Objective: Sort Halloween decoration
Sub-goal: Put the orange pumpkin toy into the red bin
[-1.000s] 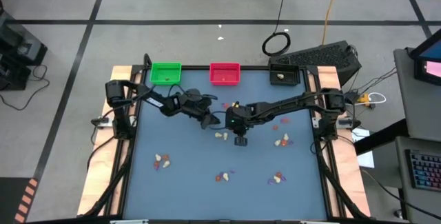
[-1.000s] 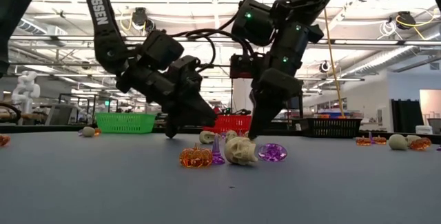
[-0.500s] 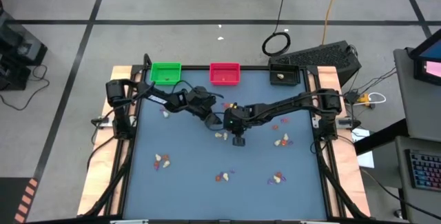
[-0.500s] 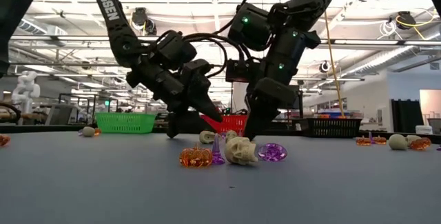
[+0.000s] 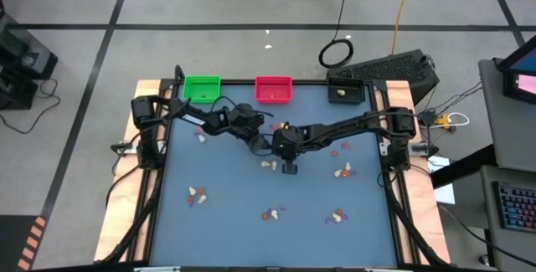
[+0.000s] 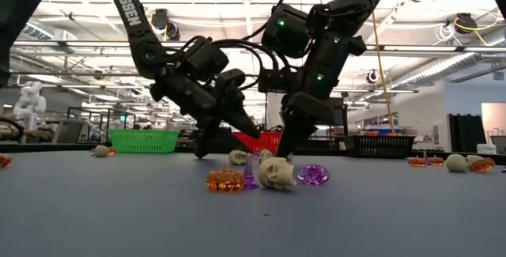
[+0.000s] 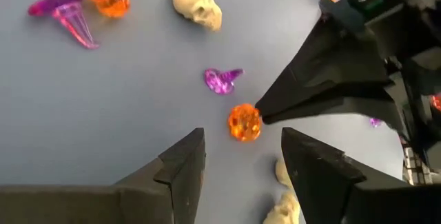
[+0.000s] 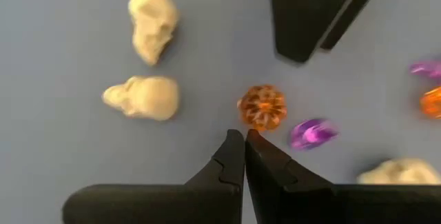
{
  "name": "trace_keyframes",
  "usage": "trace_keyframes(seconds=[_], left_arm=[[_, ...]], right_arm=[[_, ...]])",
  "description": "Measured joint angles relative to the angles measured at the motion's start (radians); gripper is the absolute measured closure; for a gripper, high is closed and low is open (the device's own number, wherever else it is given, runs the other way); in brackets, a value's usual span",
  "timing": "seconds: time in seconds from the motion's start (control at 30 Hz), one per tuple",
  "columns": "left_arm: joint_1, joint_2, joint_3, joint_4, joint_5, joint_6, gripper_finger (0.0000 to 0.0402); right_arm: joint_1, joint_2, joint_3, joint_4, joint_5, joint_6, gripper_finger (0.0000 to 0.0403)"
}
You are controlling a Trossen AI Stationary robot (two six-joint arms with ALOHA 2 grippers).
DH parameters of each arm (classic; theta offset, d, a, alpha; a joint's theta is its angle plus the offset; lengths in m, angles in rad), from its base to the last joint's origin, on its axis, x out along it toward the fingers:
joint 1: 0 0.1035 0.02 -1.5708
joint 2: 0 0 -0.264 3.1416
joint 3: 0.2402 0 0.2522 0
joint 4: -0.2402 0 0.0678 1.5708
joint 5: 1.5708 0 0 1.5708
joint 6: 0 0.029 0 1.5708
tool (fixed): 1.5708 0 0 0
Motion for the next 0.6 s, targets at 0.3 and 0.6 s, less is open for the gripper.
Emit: trace_keyframes(seconds=[0.3,0.6], left_arm=[[-0.001,0.003,0.014,-0.055,0.002,0.047,0.0204],[-0.013,0.011,0.014,-0.078,0.007,0.070,0.0207]], right_arm=[[-0.020,0.000,0.000,0.036,-0.001,-0.015,0.0397],[-0.019,0.000,0.000,0.039,-0.007,-0.026,0.0397]])
